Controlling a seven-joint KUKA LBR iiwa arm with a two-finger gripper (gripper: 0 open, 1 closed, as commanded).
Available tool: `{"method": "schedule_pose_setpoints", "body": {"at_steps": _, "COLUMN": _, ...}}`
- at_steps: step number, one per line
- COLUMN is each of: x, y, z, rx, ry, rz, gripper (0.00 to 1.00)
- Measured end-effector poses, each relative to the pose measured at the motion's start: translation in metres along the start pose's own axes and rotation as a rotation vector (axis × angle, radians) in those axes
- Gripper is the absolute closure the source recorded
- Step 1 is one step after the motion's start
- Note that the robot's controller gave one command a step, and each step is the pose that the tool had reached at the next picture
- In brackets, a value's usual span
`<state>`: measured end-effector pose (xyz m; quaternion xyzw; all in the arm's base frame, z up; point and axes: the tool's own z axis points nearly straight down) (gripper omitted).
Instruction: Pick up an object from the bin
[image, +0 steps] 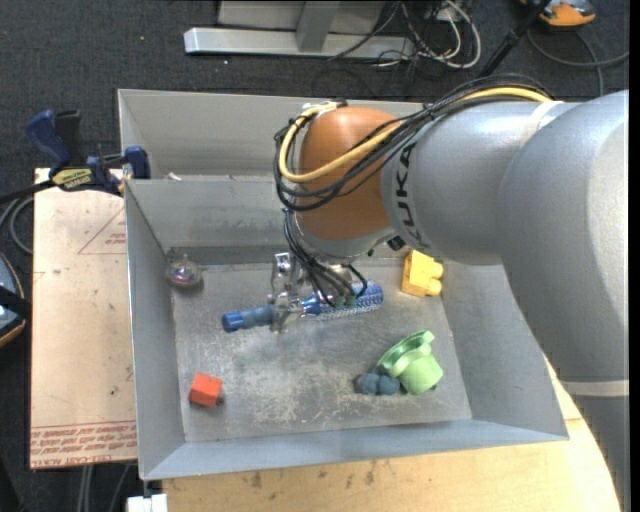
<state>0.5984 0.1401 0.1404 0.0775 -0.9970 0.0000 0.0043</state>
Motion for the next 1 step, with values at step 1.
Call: {"method": "schedule_pose_setpoints", "body": {"at_steps": 1, "x": 0.0021, "y": 0.0251, "z": -0.078, "rx": -0.003, "ry": -0.017, "rz": 0.028, "gripper": 1.0}}
